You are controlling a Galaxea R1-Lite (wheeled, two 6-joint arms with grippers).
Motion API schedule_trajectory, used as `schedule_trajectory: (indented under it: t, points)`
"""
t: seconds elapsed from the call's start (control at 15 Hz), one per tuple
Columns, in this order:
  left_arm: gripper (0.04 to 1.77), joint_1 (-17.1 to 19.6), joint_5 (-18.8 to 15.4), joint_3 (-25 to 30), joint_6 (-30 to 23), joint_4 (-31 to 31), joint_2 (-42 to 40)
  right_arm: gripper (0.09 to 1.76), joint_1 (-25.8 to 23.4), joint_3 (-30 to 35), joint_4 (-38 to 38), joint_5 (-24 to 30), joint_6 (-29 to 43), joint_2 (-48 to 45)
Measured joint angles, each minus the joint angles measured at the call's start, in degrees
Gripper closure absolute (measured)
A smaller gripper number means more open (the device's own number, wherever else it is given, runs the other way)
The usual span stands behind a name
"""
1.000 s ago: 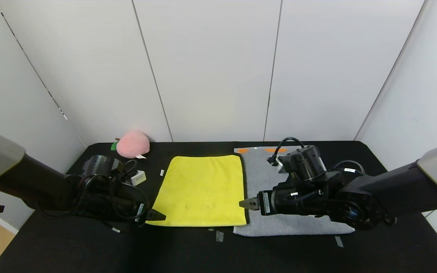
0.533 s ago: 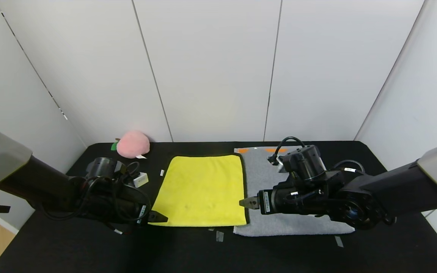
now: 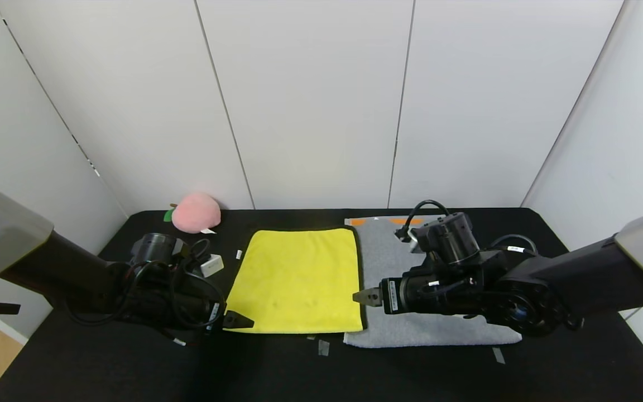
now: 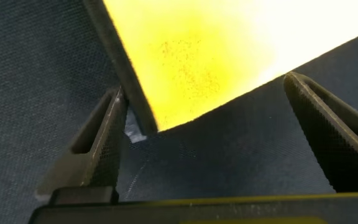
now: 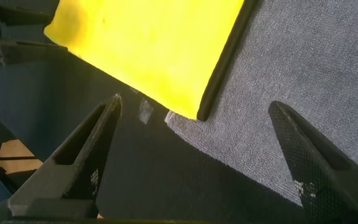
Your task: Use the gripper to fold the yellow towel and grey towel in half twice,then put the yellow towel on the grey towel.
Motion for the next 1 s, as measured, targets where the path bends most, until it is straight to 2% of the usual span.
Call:
schedule_trajectory:
  t: [0.53, 0.73, 1.0]
  points:
    - [0.12, -0.76, -0.74, 0.37, -0.06, 0.02, 0.18, 0.14, -0.27, -0.15, 0.0, -0.07, 0.06, 0.02]
    - [0.62, -0.76, -1.01, 0.48, -0.06, 0.17, 0.38, 0.14, -0.27, -0.17, 0.0, 0.0, 0.57, 0.02]
    - [1.05, -0.8, -0.9, 0.37, -0.01, 0.13, 0.9, 0.14, -0.27, -0.2, -0.02, 0.0, 0.71, 0.06]
